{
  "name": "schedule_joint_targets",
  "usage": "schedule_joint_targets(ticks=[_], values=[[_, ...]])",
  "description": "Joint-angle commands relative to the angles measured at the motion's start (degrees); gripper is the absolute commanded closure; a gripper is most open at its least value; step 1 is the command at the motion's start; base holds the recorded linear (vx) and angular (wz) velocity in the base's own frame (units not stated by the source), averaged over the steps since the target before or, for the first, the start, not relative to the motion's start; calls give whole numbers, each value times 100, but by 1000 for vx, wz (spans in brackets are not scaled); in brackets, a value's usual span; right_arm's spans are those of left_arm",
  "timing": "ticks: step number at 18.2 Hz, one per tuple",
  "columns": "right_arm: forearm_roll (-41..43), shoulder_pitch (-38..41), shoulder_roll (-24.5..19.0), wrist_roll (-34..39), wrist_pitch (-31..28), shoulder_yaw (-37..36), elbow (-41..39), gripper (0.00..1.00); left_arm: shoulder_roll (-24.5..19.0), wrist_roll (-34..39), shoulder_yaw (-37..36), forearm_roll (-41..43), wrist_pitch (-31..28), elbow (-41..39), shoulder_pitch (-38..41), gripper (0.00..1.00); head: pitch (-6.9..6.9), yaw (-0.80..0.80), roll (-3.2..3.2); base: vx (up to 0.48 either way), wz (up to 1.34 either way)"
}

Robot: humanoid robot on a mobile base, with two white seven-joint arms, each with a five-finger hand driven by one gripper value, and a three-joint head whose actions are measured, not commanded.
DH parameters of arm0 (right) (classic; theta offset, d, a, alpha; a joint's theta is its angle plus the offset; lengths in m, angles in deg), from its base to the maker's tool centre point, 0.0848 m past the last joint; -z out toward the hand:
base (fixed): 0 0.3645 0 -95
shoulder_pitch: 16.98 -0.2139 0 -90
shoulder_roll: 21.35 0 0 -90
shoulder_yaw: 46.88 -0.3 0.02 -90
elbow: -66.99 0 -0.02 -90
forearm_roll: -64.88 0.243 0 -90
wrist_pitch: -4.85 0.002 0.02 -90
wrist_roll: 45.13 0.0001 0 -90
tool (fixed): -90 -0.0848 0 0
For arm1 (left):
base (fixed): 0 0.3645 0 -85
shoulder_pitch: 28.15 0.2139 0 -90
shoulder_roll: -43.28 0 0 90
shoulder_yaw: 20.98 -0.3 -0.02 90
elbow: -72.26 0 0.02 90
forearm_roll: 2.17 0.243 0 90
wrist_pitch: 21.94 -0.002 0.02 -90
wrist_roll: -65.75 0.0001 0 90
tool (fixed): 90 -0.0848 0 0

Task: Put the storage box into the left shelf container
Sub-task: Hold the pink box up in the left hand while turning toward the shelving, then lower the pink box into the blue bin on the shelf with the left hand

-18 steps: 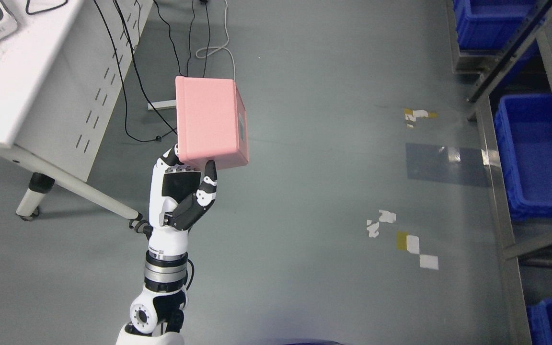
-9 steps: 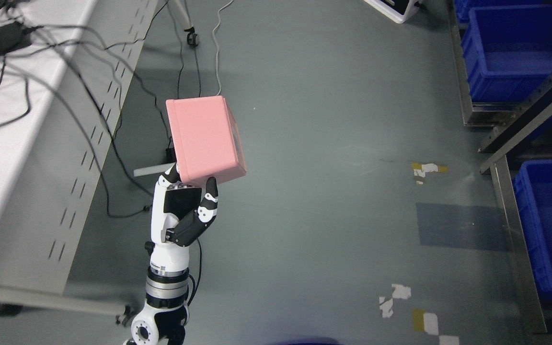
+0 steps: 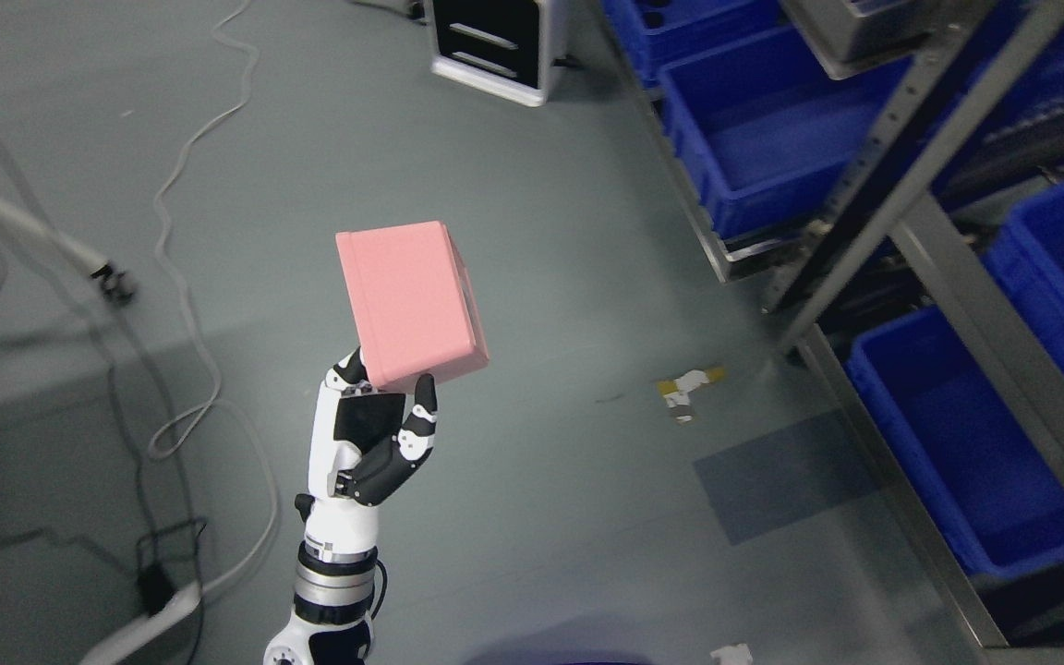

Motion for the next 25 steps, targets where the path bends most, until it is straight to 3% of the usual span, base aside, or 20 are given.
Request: schedule_joint_targets(ticks=[1, 9, 14, 19, 25], values=[[123, -25, 100, 4, 6, 0, -100, 0, -184, -236, -326, 4, 85, 271, 258, 94, 0, 0, 0, 461, -1279], [123, -17, 100, 4, -3, 0, -100, 0, -228, -263, -458, 4, 138, 482, 416, 93, 0, 0, 0, 329, -1440], [123, -25, 100, 4, -3, 0, -100, 0, -202, -254, 32, 169, 68, 692, 303, 94, 0, 0, 0, 203, -1082], [123, -25, 100, 4, -3, 0, -100, 0, -360, -262, 868, 671, -766, 1026, -479, 94, -2, 0, 0, 135, -626], [123, -25, 100, 12, -3, -8, -100, 0, -711, -983, 1448, 1682, -1198, 2537, -2173, 94, -3, 0, 0, 90, -352]])
